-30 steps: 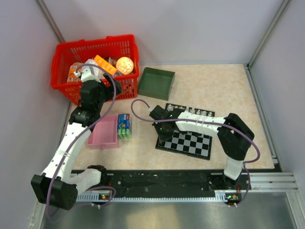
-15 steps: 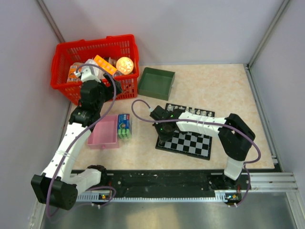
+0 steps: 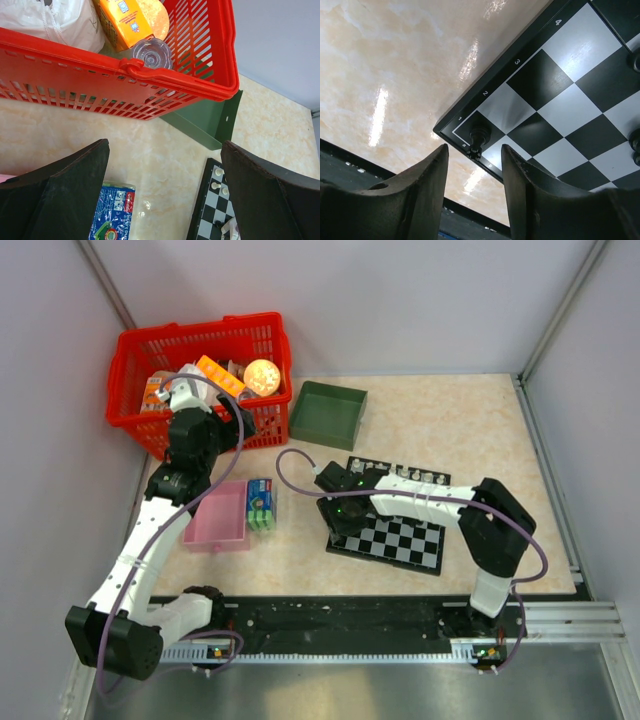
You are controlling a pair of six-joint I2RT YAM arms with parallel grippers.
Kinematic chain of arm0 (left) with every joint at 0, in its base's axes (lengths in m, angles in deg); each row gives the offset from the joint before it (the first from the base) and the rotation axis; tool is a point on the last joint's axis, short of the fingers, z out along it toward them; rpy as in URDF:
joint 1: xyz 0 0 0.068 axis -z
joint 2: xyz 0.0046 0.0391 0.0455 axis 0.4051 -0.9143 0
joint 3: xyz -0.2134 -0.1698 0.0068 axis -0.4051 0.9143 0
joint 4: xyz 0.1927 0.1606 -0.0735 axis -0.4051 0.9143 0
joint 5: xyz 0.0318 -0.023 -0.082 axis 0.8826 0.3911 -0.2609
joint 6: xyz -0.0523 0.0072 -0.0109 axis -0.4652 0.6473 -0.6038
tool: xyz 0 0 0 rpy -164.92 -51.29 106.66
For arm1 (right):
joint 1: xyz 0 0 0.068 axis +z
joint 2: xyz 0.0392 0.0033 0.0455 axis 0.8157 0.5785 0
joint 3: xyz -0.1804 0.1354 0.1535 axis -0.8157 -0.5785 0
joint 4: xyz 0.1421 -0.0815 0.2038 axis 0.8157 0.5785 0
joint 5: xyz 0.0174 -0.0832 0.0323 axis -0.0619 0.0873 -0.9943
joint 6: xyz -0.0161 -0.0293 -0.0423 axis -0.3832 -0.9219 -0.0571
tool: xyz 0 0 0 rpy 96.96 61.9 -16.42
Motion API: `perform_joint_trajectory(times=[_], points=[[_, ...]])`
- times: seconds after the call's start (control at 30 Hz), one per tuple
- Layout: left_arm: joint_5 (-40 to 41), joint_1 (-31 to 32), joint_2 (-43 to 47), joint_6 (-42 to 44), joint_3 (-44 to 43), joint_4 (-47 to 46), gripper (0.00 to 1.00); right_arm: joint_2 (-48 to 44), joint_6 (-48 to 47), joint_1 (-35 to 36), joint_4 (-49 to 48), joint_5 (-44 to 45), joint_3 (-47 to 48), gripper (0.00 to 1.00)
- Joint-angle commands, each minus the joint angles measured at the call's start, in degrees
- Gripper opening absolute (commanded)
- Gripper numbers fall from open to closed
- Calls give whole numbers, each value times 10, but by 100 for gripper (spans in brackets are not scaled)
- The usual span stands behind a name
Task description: Set up the chess pieces on the board
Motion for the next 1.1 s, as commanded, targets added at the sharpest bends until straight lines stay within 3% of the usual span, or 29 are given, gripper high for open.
perform_joint_trajectory(times=[0.0,0.3,0.53,1.07], points=[[-1,-3,3,-2,4,-27,98,-41,-3,7,0,3,23,47],[1,-3,5,-2,4,-28,98,-119,4,-80,-15,36,3,47],[-4,-3,0,0,-1,-27,98,-109,1,-144,-5,54,4,43],[-9,-4,-8,3,-5,-25,98,-32,-28,-157,15,85,23,39]])
